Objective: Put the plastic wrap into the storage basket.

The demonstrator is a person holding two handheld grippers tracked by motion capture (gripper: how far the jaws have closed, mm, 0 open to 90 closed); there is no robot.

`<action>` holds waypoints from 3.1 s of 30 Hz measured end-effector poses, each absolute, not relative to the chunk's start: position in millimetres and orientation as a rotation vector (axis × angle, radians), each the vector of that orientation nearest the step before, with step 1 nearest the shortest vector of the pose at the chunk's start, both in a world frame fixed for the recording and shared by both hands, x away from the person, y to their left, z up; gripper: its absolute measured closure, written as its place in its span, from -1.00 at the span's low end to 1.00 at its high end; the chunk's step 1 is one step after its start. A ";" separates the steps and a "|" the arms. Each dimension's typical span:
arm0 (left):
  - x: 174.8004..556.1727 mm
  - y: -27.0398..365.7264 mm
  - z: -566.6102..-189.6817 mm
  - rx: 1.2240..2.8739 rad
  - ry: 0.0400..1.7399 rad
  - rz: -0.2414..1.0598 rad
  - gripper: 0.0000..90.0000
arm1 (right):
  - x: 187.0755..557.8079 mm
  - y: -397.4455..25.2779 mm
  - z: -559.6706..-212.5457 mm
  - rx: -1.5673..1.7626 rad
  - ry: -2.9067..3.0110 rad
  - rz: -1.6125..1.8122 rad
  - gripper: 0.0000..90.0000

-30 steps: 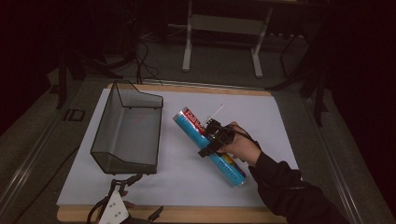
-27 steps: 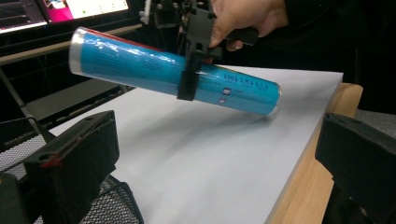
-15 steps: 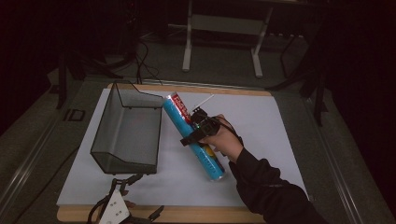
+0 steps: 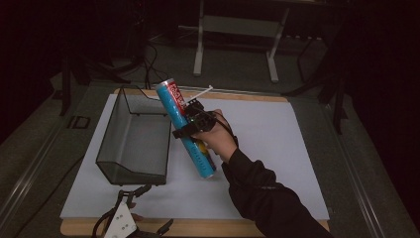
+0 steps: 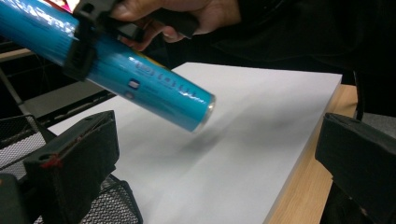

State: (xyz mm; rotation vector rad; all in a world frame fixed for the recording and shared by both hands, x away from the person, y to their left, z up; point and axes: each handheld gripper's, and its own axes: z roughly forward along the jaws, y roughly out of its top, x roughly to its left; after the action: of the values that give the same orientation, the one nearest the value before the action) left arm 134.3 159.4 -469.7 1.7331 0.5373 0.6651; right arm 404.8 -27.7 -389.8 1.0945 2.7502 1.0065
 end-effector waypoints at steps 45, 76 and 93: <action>128.1 162.9 -467.0 1.720 0.528 0.653 -0.99 | 422.9 92.5 -422.4 1.554 2.527 1.103 -0.30; 128.3 163.5 -467.0 1.720 0.523 0.642 -0.99 | 433.3 103.7 -468.3 1.711 2.319 0.942 -0.32; 128.5 162.3 -467.3 1.728 0.521 0.641 -0.99 | 437.1 97.7 -465.3 1.648 2.329 0.977 -0.53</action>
State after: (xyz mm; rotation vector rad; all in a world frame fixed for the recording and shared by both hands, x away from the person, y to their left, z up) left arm 128.5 162.3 -467.3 1.7281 0.5209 0.6409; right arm 437.1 97.7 -465.3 1.6484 2.3293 0.9773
